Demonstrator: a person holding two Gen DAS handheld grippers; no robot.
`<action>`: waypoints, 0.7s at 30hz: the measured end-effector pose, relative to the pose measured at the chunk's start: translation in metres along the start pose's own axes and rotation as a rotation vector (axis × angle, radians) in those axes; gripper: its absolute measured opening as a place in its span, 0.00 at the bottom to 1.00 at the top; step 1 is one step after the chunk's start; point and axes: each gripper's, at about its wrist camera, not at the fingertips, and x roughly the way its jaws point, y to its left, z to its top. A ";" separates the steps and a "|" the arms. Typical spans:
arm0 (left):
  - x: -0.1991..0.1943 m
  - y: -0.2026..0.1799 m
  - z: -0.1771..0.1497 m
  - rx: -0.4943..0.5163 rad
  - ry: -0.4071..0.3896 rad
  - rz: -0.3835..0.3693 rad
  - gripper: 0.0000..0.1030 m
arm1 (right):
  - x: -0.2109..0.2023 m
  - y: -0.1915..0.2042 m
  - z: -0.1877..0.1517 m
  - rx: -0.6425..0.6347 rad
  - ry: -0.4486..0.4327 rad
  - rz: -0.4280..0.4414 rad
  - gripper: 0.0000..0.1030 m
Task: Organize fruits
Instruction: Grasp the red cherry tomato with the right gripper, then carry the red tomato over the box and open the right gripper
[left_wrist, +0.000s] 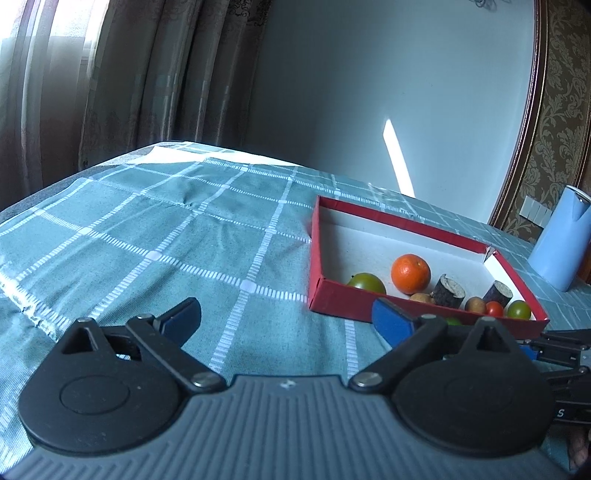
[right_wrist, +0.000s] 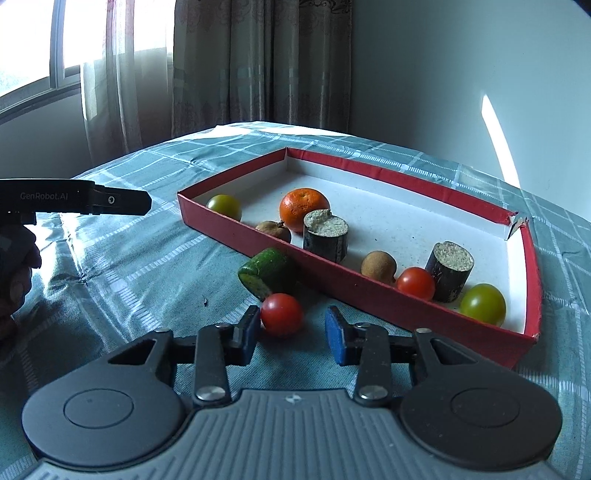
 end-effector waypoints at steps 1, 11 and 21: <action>0.000 0.000 0.000 -0.001 0.000 -0.002 0.96 | 0.000 0.001 0.000 -0.003 -0.001 0.003 0.30; 0.000 0.000 0.000 -0.005 -0.001 -0.002 0.97 | -0.008 -0.008 0.002 0.056 -0.041 -0.008 0.22; 0.000 0.000 0.000 -0.005 -0.003 -0.009 0.97 | -0.015 -0.032 0.035 0.157 -0.164 -0.040 0.23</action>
